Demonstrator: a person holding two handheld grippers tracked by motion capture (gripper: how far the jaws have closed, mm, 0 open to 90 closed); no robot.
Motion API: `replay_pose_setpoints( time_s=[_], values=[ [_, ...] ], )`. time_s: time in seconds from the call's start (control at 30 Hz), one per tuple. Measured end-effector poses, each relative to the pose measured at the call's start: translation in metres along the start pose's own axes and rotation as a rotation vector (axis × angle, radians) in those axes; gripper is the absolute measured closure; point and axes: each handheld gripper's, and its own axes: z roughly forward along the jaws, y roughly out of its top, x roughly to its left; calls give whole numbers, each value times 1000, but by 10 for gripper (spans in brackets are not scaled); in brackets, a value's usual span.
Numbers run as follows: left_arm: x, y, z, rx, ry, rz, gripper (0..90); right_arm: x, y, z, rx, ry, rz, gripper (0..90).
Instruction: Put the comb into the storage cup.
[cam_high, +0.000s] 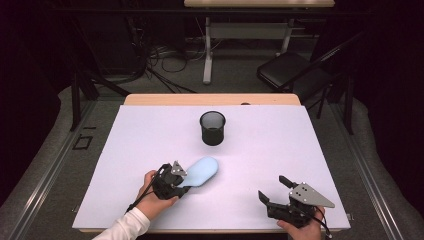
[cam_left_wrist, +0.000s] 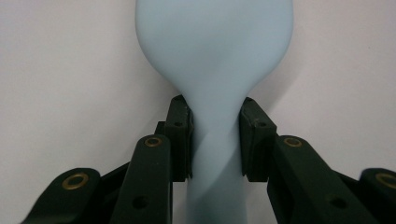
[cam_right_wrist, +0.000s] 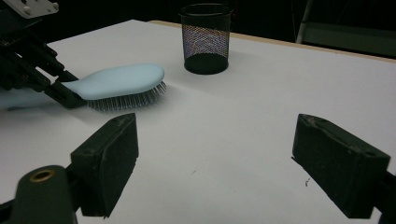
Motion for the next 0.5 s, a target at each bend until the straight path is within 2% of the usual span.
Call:
replay_pose_setpoints(
  time_s=[0.5],
  values=[
    [2,2,-6,-38,4,-24,694,0,0,0,-1,0,0,142]
  ],
)
